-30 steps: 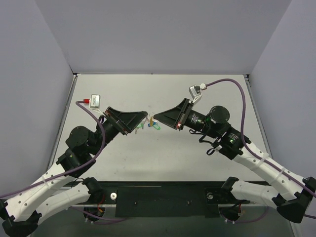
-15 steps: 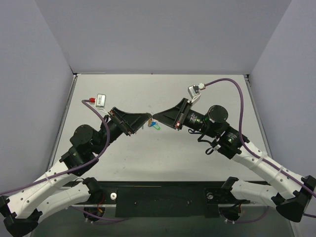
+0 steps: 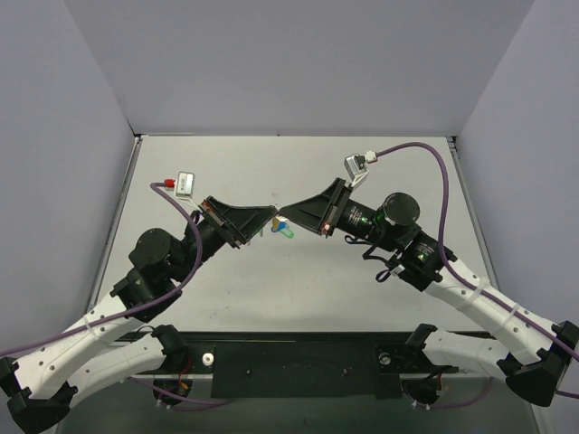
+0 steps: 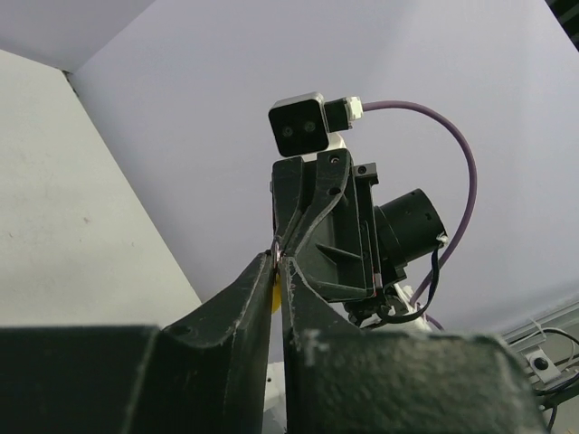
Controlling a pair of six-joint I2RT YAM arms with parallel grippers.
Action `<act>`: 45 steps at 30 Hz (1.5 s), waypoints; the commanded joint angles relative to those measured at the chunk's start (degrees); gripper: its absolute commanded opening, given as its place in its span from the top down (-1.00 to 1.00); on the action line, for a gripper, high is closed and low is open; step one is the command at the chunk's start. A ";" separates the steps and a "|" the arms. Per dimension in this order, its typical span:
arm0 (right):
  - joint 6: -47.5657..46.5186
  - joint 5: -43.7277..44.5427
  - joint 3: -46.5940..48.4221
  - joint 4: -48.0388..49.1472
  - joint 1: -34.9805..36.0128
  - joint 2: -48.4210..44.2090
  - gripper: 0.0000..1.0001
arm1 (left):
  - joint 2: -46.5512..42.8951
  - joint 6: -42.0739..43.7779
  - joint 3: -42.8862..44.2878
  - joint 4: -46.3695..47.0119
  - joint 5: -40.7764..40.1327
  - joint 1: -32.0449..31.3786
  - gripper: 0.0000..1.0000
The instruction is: Remove the keys from the keyring
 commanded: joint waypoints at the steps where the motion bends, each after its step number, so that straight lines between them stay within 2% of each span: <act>1: -0.15 -1.67 2.20 4.30 0.96 0.89 1.00 | -0.44 0.41 -0.26 4.35 1.12 -0.26 0.79; 3: -0.23 -1.93 2.29 4.22 1.05 0.81 1.00 | -0.35 0.15 -0.26 4.43 1.38 -0.26 1.00; 12: -1.38 -4.13 3.34 2.46 1.14 0.80 1.00 | 0.09 1.03 1.76 0.92 5.16 -0.34 1.00; 22: -5.06 -8.60 6.42 -4.13 1.05 1.16 1.00 | 0.09 2.17 3.43 -3.03 8.76 -0.26 1.00; 36: -7.53 -13.44 10.90 -10.02 1.14 3.35 1.00 | 3.60 4.90 9.41 -9.09 23.69 -0.17 1.00; 40: -7.88 -14.68 11.43 -11.07 1.14 4.14 1.00 | 4.92 7.18 12.22 -14.79 25.90 -0.17 1.00; 45: -9.46 -15.99 12.83 -13.89 1.05 4.58 1.00 | 4.31 8.41 12.93 -16.92 27.13 -0.08 1.00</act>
